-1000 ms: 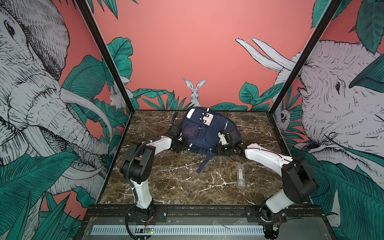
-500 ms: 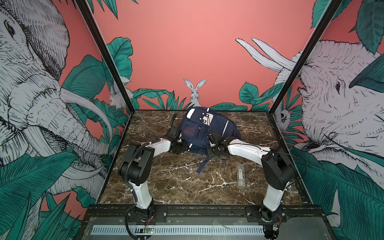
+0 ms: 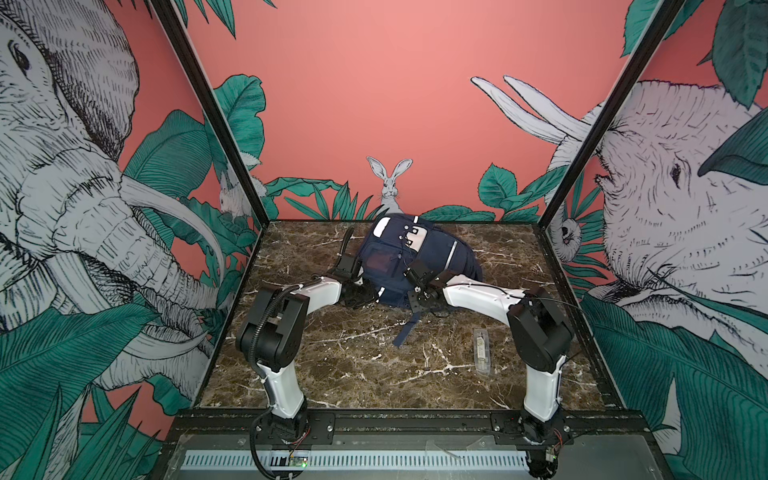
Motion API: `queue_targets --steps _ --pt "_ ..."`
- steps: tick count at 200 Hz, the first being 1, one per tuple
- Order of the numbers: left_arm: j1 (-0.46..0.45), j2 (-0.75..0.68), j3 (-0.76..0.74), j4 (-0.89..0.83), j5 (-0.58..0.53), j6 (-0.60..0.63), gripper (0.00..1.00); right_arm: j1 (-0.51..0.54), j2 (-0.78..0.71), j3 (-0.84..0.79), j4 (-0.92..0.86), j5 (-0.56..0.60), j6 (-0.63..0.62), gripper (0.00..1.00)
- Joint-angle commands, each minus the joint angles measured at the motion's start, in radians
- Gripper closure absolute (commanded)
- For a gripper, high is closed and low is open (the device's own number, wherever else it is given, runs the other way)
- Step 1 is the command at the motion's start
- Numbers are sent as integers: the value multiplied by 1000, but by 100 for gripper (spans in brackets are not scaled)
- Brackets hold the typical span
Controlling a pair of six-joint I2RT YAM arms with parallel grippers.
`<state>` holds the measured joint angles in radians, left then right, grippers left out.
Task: Pack the student bag
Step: 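Keep pulling the zipper along the seam with the right gripper while left steadies the bag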
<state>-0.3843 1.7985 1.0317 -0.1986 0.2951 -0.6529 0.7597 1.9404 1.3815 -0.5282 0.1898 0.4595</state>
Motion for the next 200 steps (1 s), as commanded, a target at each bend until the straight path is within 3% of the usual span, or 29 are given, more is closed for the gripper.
queue_targets --steps 1,98,132,168,200 --pt "6 -26 -19 -39 -12 -7 54 27 29 44 -50 72 -19 76" --pt "8 -21 27 -78 -25 10 54 52 -30 -4 -81 120 -28 91" --pt "13 -19 31 -81 -25 10 54 50 -97 -63 -25 75 -9 94" --pt "19 -21 31 -93 -38 18 54 15 -144 -176 79 -48 32 96" --pt "44 -15 27 -93 -35 12 54 -30 -166 -225 73 -63 15 96"
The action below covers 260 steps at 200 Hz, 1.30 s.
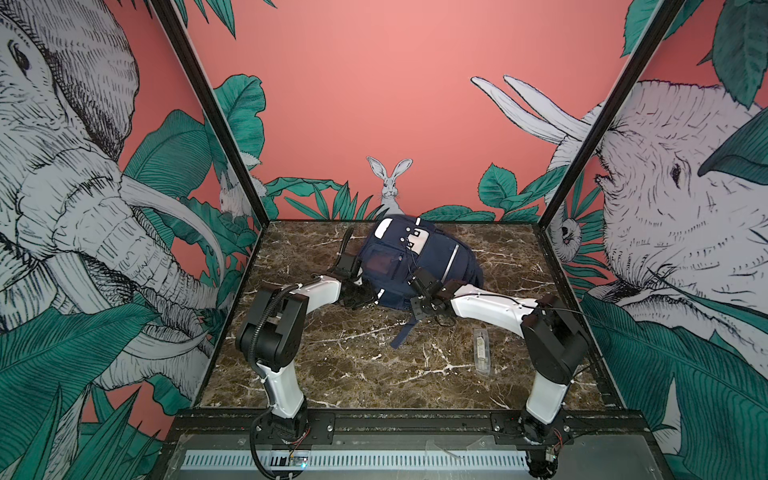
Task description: Pack the student bag
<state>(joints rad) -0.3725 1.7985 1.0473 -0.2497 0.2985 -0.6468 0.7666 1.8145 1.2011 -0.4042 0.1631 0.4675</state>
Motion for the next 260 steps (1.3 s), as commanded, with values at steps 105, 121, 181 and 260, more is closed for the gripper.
queue_targets --steps 105,121,181,260 --pt "61 10 55 -56 -35 -1 54 -261 -206 -230 -19 -206 -73 92" --pt "61 1 71 -65 -35 5 54 -266 -205 -239 21 -282 -68 92" --pt "-43 -108 158 -129 -75 88 51 -153 -137 -186 191 -544 -13 94" --pt "-150 -75 71 -15 12 -29 46 -90 -84 -87 271 -631 79 96"
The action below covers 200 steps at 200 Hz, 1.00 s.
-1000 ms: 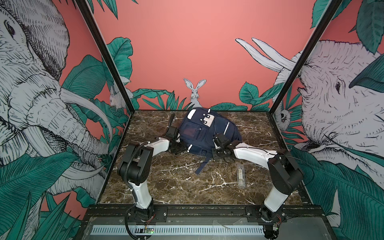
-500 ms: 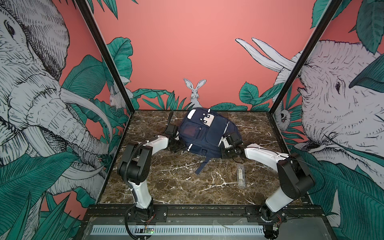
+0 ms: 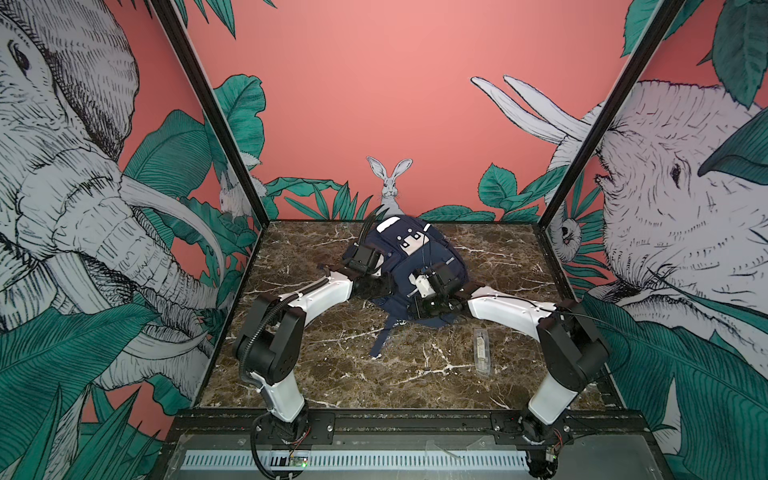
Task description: Pack the student bag
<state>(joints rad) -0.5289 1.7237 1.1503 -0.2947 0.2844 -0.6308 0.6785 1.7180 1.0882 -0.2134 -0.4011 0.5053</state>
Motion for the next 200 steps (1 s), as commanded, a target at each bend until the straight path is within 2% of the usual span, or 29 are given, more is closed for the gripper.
queue_targets --steps 1,72,119,137,149,172,200 --pt "7 0 -32 29 27 -46 46 -2 13 25 83 -68 42 96" --pt "4 54 -20 55 47 -77 48 -1 25 20 131 -120 73 96" --pt "6 74 17 56 36 -78 66 -5 8 -3 143 -130 81 97" --pt "10 77 37 32 19 -59 76 -12 -4 -17 137 -130 80 97" --pt "20 73 46 19 12 -47 88 -22 -16 -36 138 -132 82 97" --pt "52 62 43 13 9 -37 100 -50 -38 -73 137 -143 77 97" --pt "102 44 43 -1 10 -19 100 -80 -71 -116 132 -165 68 97"
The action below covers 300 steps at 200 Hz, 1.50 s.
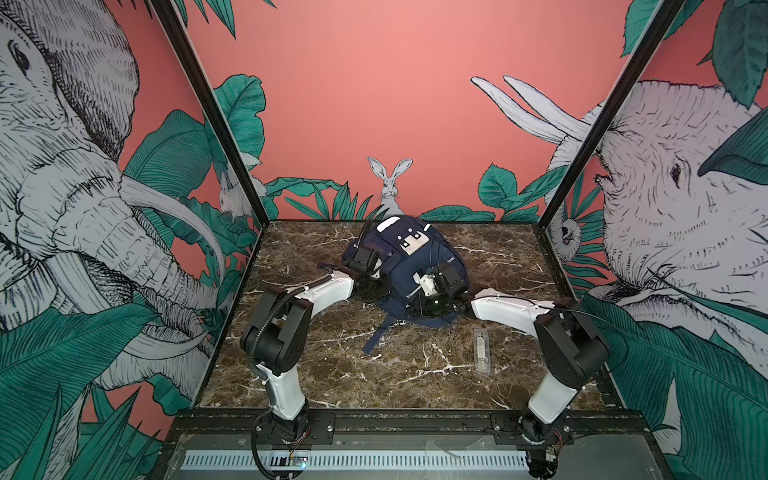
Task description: Pack the student bag
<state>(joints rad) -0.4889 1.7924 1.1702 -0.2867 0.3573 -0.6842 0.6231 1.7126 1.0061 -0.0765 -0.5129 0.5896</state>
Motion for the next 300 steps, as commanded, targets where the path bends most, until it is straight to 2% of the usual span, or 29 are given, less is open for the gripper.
queue_targets --steps 1,62,94,119,135,167,174,191,206,300 --pt "64 -26 23 -9 -63 35 100 -26 -67 -35 -5 -53 -18 97" --pt "158 -45 34 -37 -76 69 100 -136 -166 -127 -81 -73 -81 97" --pt "150 -30 63 -45 -42 74 100 -137 -188 -105 -116 -57 -96 96" --pt "136 -36 51 -50 -40 80 100 -137 -198 -92 -107 -16 -67 85" --pt "131 -58 32 -65 -51 97 91 -131 -182 -92 -67 -18 -37 83" --pt "112 -125 -13 -96 -96 168 83 -101 -141 -62 -32 -24 -11 78" --pt "109 -137 -25 -95 -95 179 77 -91 -136 -52 -32 -24 -11 77" --pt "104 -153 -41 -112 -96 195 67 -70 -125 -33 -41 -4 -14 71" --pt "94 -164 -57 -121 -103 205 63 -67 -120 -19 -48 8 -10 67" --pt "34 -71 -97 11 -80 240 63 -83 31 56 -47 22 -4 65"
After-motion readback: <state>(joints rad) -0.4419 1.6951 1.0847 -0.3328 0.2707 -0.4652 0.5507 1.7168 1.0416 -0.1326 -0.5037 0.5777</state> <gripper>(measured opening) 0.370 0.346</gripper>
